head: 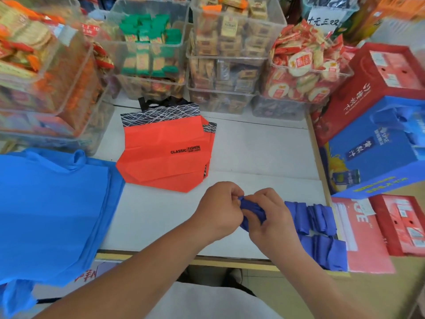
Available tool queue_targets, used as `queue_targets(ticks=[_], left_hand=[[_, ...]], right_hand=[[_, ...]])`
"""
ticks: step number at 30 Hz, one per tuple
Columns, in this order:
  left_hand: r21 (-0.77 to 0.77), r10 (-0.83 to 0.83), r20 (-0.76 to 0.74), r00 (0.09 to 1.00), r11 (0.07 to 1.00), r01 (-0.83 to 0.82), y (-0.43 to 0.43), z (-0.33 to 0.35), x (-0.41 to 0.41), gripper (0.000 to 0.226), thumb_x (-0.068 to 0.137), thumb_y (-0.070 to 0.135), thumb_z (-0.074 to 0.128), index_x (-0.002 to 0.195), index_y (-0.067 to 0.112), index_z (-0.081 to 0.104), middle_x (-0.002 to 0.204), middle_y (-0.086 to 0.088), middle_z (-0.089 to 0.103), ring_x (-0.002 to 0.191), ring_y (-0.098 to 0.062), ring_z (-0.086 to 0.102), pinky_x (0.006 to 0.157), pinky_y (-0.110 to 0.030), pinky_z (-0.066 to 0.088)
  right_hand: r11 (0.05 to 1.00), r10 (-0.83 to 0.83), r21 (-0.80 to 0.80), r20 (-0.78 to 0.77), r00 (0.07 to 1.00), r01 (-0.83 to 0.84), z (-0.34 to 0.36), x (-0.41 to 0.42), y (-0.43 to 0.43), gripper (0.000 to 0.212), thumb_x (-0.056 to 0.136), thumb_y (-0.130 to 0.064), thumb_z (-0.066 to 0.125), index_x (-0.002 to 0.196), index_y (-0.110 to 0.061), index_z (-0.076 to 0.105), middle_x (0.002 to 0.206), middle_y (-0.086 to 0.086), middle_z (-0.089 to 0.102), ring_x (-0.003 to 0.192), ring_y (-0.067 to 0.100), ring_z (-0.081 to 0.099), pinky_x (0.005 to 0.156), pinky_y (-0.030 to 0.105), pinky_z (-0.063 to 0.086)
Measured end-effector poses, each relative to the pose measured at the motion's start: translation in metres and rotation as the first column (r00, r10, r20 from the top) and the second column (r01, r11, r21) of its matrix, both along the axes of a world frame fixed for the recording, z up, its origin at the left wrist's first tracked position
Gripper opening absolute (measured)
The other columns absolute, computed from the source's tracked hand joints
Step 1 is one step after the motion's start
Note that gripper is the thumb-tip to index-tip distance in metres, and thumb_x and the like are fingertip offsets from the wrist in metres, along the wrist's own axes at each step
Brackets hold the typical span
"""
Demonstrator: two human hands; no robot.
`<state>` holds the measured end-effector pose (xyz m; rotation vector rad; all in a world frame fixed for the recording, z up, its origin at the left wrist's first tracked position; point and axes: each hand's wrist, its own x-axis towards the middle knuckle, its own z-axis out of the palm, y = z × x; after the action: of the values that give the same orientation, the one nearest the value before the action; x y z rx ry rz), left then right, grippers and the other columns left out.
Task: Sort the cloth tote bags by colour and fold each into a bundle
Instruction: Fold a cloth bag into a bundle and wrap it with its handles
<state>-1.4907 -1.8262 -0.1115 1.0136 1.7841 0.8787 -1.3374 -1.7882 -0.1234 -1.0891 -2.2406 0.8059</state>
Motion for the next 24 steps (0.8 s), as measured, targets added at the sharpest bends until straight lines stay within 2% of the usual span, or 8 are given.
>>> queue_targets(ticks=[2,5,8,9,11,14,17,24], left_hand=[[0.028,-0.038,-0.02,0.999,0.999,0.038,0.005,0.004,0.008,0.024,0.094,0.004,0.055,0.11,0.015,0.07,0.102,0.002,0.068,0.095,-0.013,0.064,0.086,-0.027,0.054],[0.074,-0.158,-0.113,0.981,0.983,0.167,0.011,0.005,0.015,0.027,0.094,0.018,0.063,0.118,0.028,0.068,0.116,0.01,0.057,0.109,-0.003,0.051,0.092,-0.016,0.042],[0.079,-0.192,0.061,0.98,0.979,0.187,0.019,0.005,0.034,0.046,0.088,0.018,0.074,0.129,0.032,0.062,0.125,0.018,0.059,0.114,0.004,0.055,0.095,-0.013,0.044],[0.084,-0.159,0.125,0.979,0.985,0.15,0.024,0.006,0.044,0.046,0.087,0.013,0.075,0.128,0.03,0.063,0.12,0.017,0.065,0.108,0.001,0.062,0.093,-0.016,0.049],[0.096,-0.055,0.159,0.986,0.995,0.04,0.035,0.007,0.065,0.039,0.086,0.007,0.074,0.12,0.026,0.068,0.108,0.013,0.073,0.097,-0.003,0.068,0.087,-0.02,0.055],[0.098,0.027,0.199,0.98,0.994,-0.047,0.046,0.006,0.092,0.03,0.087,0.012,0.076,0.114,0.022,0.071,0.103,0.009,0.076,0.094,-0.005,0.071,0.086,-0.021,0.056],[0.078,0.052,0.203,0.978,0.994,-0.07,0.052,0.0,0.116,0.02,0.09,0.016,0.074,0.109,0.022,0.073,0.101,0.009,0.076,0.094,-0.007,0.072,0.089,-0.026,0.057],[0.08,0.069,0.193,0.979,0.993,-0.086,0.063,-0.018,0.153,0.018,0.09,0.012,0.072,0.105,0.022,0.075,0.098,0.006,0.076,0.094,-0.012,0.072,0.089,-0.033,0.058]], right_hand=[[0.997,-0.037,-0.065,-0.013,0.999,0.036,0.005,0.011,0.007,0.02,0.085,-0.004,0.074,0.098,-0.019,0.073,0.094,-0.007,0.061,0.087,0.006,0.059,0.074,0.012,0.045],[0.905,-0.207,-0.389,-0.048,0.977,0.172,0.016,0.035,0.024,0.029,0.081,-0.016,0.084,0.101,-0.033,0.07,0.094,-0.016,0.069,0.09,-0.001,0.063,0.072,0.009,0.048],[0.786,-0.373,-0.572,-0.135,0.918,0.235,0.016,0.066,0.047,0.038,0.077,-0.021,0.087,0.106,-0.037,0.068,0.097,-0.009,0.074,0.091,0.008,0.07,0.075,0.025,0.058],[0.766,-0.396,-0.601,-0.16,0.904,0.229,0.016,0.077,0.054,0.04,0.077,-0.022,0.087,0.108,-0.037,0.068,0.098,-0.005,0.075,0.092,0.015,0.072,0.077,0.033,0.06],[0.751,-0.384,-0.633,-0.183,0.905,0.19,0.017,0.097,0.069,0.035,0.082,-0.022,0.084,0.112,-0.034,0.068,0.098,-0.001,0.076,0.094,0.021,0.073,0.079,0.038,0.06],[0.71,-0.314,-0.697,-0.186,0.931,0.1,0.017,0.126,0.086,0.015,0.092,-0.018,0.073,0.107,-0.019,0.074,0.096,0.001,0.078,0.096,0.024,0.074,0.083,0.042,0.061],[0.672,-0.296,-0.737,-0.179,0.938,0.071,0.007,0.148,0.098,0.012,0.093,-0.014,0.072,0.104,-0.015,0.075,0.095,0.005,0.078,0.095,0.027,0.074,0.089,0.054,0.058],[0.661,-0.297,-0.749,-0.199,0.934,0.051,-0.01,0.177,0.104,0.012,0.092,-0.008,0.071,0.098,-0.017,0.078,0.093,0.008,0.078,0.093,0.03,0.074,0.088,0.054,0.059]])
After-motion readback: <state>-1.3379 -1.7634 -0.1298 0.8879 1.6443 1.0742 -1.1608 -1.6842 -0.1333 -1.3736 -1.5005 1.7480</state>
